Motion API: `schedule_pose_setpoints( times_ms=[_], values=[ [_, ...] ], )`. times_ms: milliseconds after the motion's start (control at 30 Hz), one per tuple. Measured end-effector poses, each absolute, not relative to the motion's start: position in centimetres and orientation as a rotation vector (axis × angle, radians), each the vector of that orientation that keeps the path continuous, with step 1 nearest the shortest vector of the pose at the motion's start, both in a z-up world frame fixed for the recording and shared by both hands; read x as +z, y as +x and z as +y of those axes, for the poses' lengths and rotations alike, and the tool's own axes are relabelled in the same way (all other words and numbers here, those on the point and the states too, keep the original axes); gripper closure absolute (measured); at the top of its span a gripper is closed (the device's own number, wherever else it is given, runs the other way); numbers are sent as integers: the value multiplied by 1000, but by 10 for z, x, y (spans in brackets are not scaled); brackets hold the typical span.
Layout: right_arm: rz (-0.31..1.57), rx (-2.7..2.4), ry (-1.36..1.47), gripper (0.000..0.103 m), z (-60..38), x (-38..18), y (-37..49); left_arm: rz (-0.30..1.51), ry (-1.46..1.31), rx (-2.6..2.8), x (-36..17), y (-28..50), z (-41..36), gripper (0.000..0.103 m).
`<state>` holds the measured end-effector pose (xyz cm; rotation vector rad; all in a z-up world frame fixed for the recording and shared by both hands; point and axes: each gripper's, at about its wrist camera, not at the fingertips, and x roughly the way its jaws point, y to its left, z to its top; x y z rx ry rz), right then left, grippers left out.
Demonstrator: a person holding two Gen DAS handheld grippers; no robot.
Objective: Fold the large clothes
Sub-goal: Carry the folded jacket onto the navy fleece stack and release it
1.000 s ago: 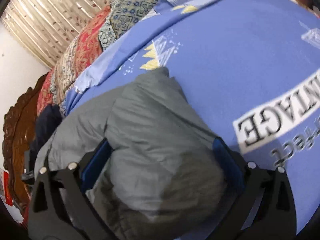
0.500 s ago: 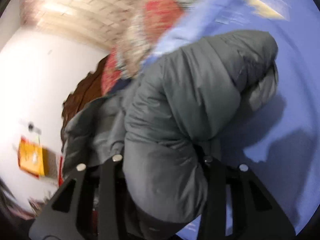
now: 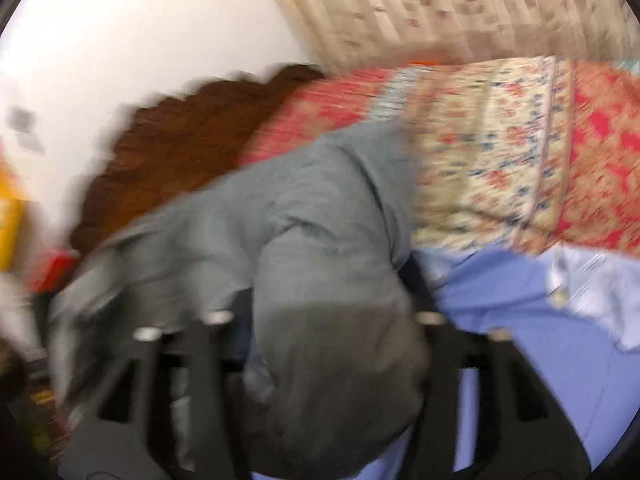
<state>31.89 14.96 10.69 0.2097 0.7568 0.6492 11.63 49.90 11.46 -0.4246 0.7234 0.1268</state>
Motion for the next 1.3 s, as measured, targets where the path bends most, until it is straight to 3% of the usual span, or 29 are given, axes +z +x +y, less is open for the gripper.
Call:
schedule_pose_setpoints(
  times_ms=[100,167,400,500,633,767,833,1033,1300],
  values=[
    [921,433,63,31,208,42,362,988,-438,350,30,163,552,35],
    [933,388,59,31,220,21,369,1008,-465,358,9,169,561,28],
    [377,335,44,30,215,109,309,898,-511,305,23,149,588,19],
    [304,481,-31,30,251,128,278,884,-534,303,22,150,584,18],
    [395,730,-168,31,343,103,250,876,-545,307,19,131,592,18],
    [701,671,-401,29,441,15,274,831,-568,303,28,88,599,18],
    [725,633,-424,29,456,6,279,779,-601,297,40,57,603,18],
    [642,652,-325,29,421,53,256,684,-508,366,71,-3,566,18],
    [687,622,-205,28,308,77,188,704,-424,347,55,-28,467,18]
  ],
)
